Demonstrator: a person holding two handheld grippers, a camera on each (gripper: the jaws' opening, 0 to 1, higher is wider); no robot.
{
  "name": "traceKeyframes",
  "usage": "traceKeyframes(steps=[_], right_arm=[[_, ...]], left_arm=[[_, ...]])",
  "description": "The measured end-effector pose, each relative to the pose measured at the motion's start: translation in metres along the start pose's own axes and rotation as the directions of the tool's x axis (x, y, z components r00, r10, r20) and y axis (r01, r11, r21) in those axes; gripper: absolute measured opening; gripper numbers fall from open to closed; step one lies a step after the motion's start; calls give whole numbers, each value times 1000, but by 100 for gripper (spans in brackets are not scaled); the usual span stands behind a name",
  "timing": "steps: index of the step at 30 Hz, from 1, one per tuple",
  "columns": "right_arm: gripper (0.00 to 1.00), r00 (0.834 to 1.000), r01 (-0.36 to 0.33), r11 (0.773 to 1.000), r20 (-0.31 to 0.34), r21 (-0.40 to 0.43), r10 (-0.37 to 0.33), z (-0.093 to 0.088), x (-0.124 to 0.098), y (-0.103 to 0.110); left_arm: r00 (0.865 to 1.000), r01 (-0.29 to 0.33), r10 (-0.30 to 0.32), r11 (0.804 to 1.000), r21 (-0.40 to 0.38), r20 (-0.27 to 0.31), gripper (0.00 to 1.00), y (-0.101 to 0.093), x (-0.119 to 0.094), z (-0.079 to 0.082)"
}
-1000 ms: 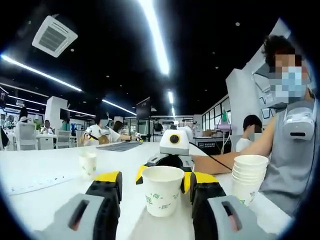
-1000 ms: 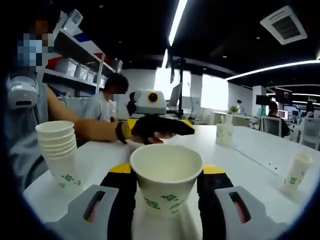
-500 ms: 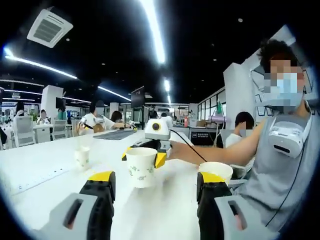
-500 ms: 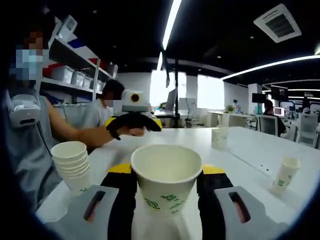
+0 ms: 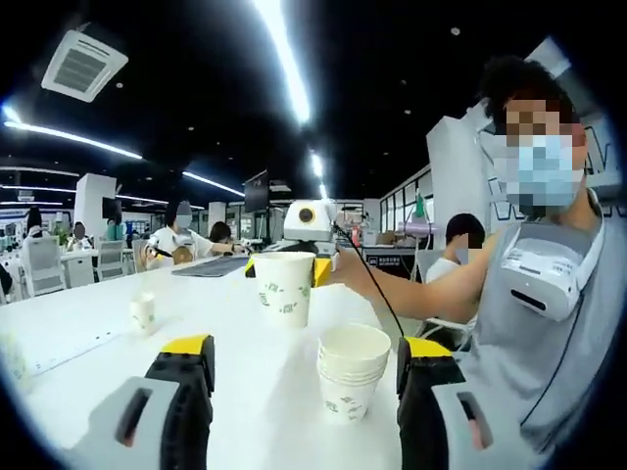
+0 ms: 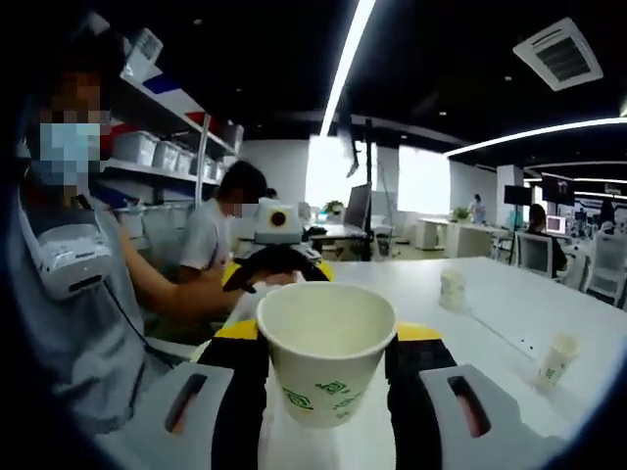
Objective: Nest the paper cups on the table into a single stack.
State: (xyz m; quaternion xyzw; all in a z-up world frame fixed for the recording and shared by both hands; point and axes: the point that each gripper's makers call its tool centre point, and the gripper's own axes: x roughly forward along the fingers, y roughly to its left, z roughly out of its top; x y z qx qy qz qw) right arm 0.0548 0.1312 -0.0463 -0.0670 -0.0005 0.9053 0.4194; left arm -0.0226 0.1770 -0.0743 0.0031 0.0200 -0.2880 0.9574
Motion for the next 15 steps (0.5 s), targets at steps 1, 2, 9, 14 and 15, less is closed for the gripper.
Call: traceKeyframes(steps=[1,2,9,14,15], right_arm=[[50,1000,0,1000,0,-2,0,2,0,4],[50,1000,0,1000,0,-7,0,5,0,9],[50,1000,-10,999,28,-40,11,25,2,33],[50,999,-32,999,36,-39,33,27,9,44],[50,999,-35,999,38,-39,36,27,10,47]], left_arm=[[1000,-3,3,1000,-2,-6,79,-2,-1,-2],[1000,-2,3,1000,2,-10,79,-6,-1,-4],[999,-15,15,1000,13,29,81,-28,-9,-7],[997,-72,73,996,46,-18,79,-31,-9,-16],[997,-78,79,996,46,-23,79,-31,-9,-17]])
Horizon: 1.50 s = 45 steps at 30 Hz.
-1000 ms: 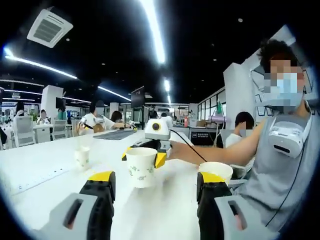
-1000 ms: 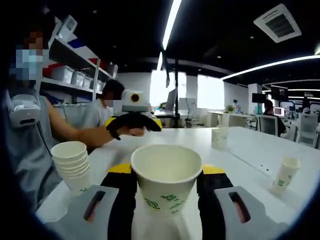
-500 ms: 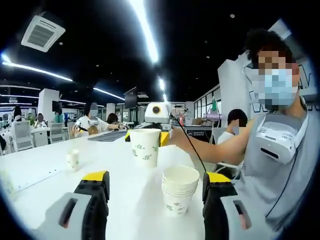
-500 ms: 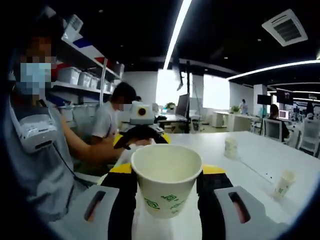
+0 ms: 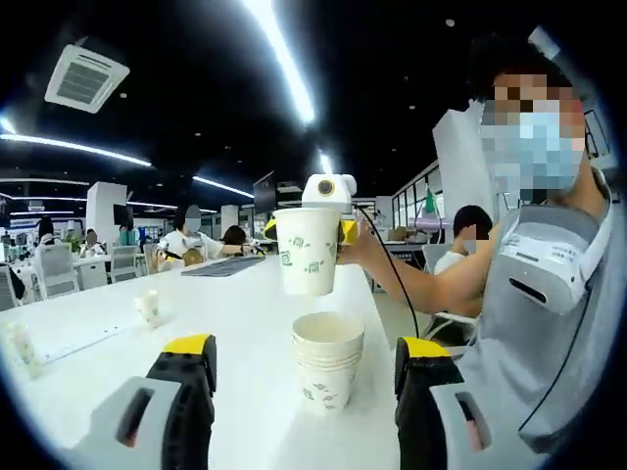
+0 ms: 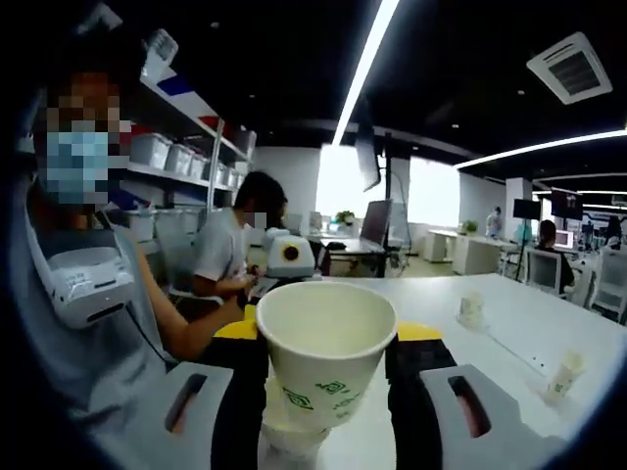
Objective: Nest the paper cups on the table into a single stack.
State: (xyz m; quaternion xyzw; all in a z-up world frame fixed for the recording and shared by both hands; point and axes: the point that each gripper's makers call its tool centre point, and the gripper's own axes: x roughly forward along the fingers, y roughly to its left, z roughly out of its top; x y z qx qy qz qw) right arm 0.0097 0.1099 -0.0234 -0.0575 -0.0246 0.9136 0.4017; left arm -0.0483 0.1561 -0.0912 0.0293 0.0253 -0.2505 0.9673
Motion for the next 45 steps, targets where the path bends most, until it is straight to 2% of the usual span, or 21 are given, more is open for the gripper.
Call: traceKeyframes(steps=[3,5,7,9,12,17,18,26,42,45], right_arm=[[50,1000,-7,1000,10,-2,7,-1,4,7],[50,1000,-10,1000,19,4,10,-4,7,9],[50,1000,-10,1000,23,13,9,-9,11,10],[50,1000,-11,1000,18,25,11,-16,15,12],[50,1000,-8,1000,1,28,8,-27,21,15],[50,1000,1,1000,-19,12,0,-33,24,19],[50,999,21,999,-38,-34,-23,-36,24,16],[51,998,31,999,-51,-45,-33,-46,25,21],[52,998,21,998,-52,-59,-24,-51,26,25],[52,997,8,998,-71,-68,-13,-56,27,28]], left_arm=[[999,-30,30,999,17,-26,79,3,-1,1],[999,-38,38,999,21,-5,78,3,-4,3],[999,-44,44,999,12,5,76,4,-5,4],[996,-83,83,996,33,-18,76,11,-6,1],[994,-104,106,993,52,-31,74,14,-9,0],[995,-96,97,993,69,-17,72,11,-12,5],[995,-98,100,992,73,-18,72,12,-12,5],[993,-116,117,991,74,-22,71,17,-17,3],[993,-115,117,990,85,-20,70,15,-17,4],[993,-117,120,989,87,-21,70,16,-18,4]])
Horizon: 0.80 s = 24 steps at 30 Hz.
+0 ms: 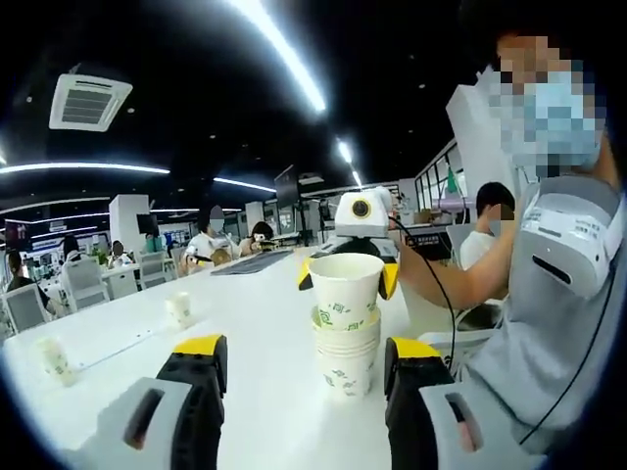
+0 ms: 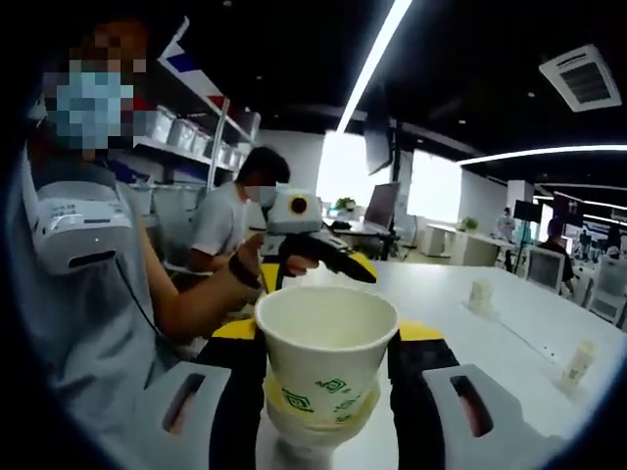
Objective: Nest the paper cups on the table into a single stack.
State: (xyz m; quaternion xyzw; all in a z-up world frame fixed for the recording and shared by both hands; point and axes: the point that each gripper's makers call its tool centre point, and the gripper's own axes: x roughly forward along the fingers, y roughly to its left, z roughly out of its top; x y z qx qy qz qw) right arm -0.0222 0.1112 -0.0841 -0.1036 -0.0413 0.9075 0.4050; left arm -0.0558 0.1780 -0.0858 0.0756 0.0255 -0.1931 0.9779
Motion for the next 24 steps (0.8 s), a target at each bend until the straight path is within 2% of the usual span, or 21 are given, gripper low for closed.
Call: traceKeyframes(steps=[2,5,18,24], right_arm=[[53,1000,-2,1000,-10,-8,2,-3,2,2],[60,1000,-3,1000,-8,-5,3,-4,3,2],[60,1000,10,1000,20,-3,-10,1,1,-1],[60,999,13,1000,39,24,-14,5,-2,1]], left_arm=[[1000,0,0,1000,0,-1,70,0,-1,0],[1000,-3,3,1000,1,-1,70,0,-1,0],[1000,1,-1,1000,-2,6,70,-2,-1,2],[999,-11,12,1000,-14,31,70,1,-2,6]])
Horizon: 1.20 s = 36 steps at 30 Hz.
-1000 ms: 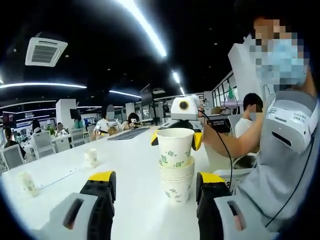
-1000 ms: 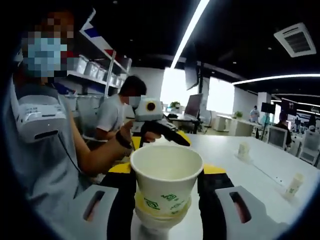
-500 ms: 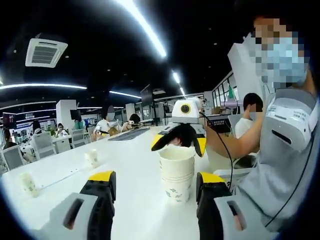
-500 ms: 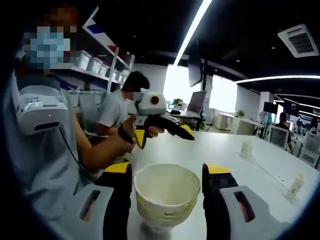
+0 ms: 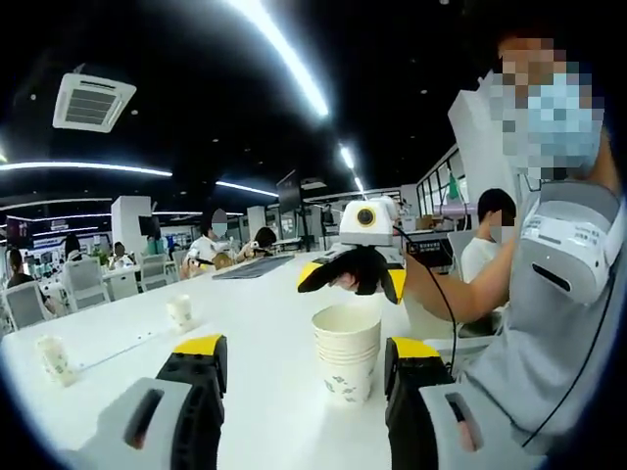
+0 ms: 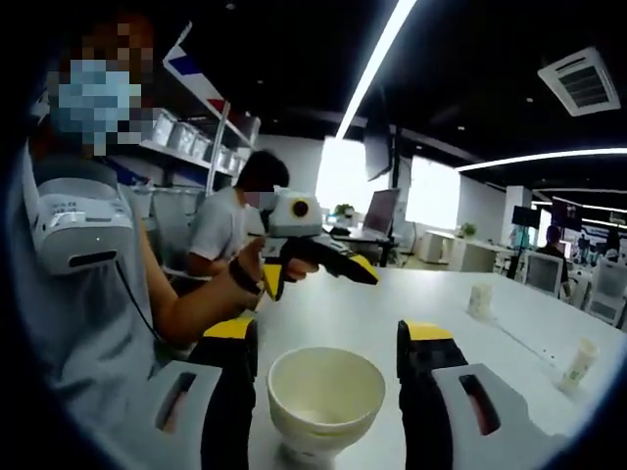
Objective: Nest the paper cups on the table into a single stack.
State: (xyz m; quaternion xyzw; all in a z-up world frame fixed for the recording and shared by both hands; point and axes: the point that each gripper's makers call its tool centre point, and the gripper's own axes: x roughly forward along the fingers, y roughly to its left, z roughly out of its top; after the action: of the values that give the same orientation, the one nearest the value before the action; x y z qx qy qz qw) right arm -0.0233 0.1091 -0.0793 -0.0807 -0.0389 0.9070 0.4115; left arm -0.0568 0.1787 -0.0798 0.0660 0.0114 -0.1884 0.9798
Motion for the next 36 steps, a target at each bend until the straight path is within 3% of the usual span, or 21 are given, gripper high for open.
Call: traceKeyframes(steps=[5,9,14,17,20,29,36], right_arm=[[67,1000,-9,999,20,31,8,0,-5,2],[70,999,24,999,31,30,-24,0,-12,-1],[73,997,57,998,51,36,-59,3,-25,-4],[77,996,64,997,60,41,-66,3,-30,-3],[83,996,86,996,34,38,-88,1,-35,0],[79,983,162,987,82,1,-162,23,-59,0],[80,976,201,980,81,11,-201,15,-74,-9]], left_arm=[[999,-21,20,1000,19,42,70,-1,1,14],[997,-32,30,999,27,71,69,-3,0,18],[995,-86,86,996,-6,59,69,7,2,13],[990,-119,118,993,5,81,69,10,4,17],[986,-145,144,989,0,78,71,13,8,19],[972,-223,224,975,-19,77,71,22,20,20],[959,-278,279,960,-30,38,74,36,19,12]])
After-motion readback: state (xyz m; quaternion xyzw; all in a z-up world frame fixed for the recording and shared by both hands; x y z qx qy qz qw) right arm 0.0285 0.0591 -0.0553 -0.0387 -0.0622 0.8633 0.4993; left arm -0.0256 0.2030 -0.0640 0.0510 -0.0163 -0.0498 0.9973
